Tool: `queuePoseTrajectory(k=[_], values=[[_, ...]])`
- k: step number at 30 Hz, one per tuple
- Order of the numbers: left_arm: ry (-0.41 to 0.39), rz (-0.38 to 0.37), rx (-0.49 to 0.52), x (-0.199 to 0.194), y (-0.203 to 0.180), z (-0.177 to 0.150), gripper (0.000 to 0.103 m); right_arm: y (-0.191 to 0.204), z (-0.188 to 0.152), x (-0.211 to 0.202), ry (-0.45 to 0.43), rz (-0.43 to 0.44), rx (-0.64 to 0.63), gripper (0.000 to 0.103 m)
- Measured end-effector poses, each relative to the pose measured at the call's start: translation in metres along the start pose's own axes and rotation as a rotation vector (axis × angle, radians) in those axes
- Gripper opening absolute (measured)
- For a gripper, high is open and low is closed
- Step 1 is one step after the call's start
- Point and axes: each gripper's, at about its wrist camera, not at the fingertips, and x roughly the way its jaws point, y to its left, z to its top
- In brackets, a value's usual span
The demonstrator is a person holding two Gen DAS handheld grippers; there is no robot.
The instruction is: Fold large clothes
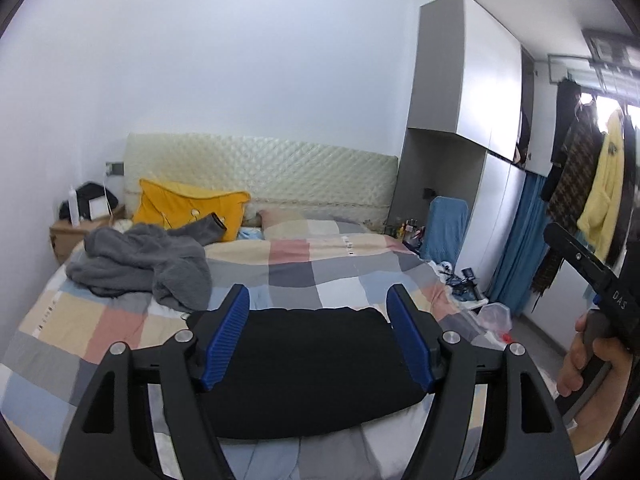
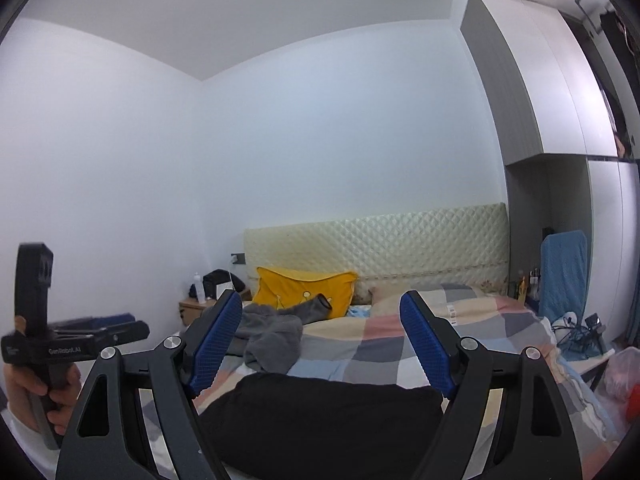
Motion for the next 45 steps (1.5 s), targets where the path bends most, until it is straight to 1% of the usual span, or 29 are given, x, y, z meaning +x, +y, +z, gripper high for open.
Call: queuePoseTrajectory(k=[2, 4, 5, 6, 8, 10, 14, 17, 21, 25, 28, 32, 35, 38, 41, 45], values=[[-0.003, 0.006, 0.019, -0.007, -0.008, -0.006, 0.072, 0.005, -0.007, -0.006, 0.005, 0.002, -0.004, 0.081], [0.005, -0.025, 0.021, -0.010, -0.014, -0.015, 0.072, 0.010, -0.016, -0.010, 0.020, 0.005, -0.004, 0.081], [0.010, -0.027, 0.027, -0.009, -0.017, -0.019, 0.072, 0.012, -0.023, -0.011, 0.033, 0.000, -0.006, 0.081], [0.016, -0.023, 0.030, -0.007, -0.019, -0.023, 0.072, 0.014, -0.028, -0.014, 0.037, -0.006, 0.003, 0.081], [0.036, -0.006, 0.028, -0.003, -0.021, -0.032, 0.073, 0.014, -0.040, -0.015, 0.060, 0.010, 0.027, 0.081], [0.059, -0.007, 0.005, 0.001, -0.020, -0.043, 0.073, 0.016, -0.052, -0.016, 0.082, 0.002, 0.037, 0.081], [0.094, 0.017, -0.026, 0.006, -0.019, -0.065, 0.073, 0.017, -0.080, -0.009, 0.153, -0.003, 0.078, 0.081], [0.126, 0.032, -0.034, 0.011, -0.022, -0.080, 0.073, 0.019, -0.101, -0.002, 0.207, -0.008, 0.085, 0.081], [0.165, 0.043, -0.039, 0.023, -0.025, -0.096, 0.073, 0.019, -0.120, 0.005, 0.249, -0.013, 0.102, 0.081], [0.189, 0.065, -0.049, 0.035, -0.025, -0.107, 0.074, 0.019, -0.136, 0.011, 0.278, -0.043, 0.079, 0.081], [0.194, 0.088, -0.053, 0.040, -0.023, -0.114, 0.074, 0.017, -0.145, 0.014, 0.288, -0.056, 0.075, 0.081], [0.217, 0.086, -0.083, 0.046, -0.017, -0.121, 0.074, 0.013, -0.154, 0.016, 0.300, -0.069, 0.075, 0.081], [0.226, 0.112, -0.079, 0.048, -0.015, -0.123, 0.074, 0.012, -0.157, 0.017, 0.313, -0.075, 0.069, 0.081], [0.228, 0.118, -0.084, 0.048, -0.013, -0.124, 0.075, 0.011, -0.159, 0.018, 0.321, -0.077, 0.071, 0.081], [0.226, 0.140, -0.068, 0.048, -0.014, -0.124, 0.076, 0.013, -0.160, 0.019, 0.327, -0.086, 0.066, 0.084], [0.234, 0.127, -0.056, 0.049, -0.015, -0.125, 0.076, 0.013, -0.163, 0.021, 0.338, -0.092, 0.059, 0.085]])
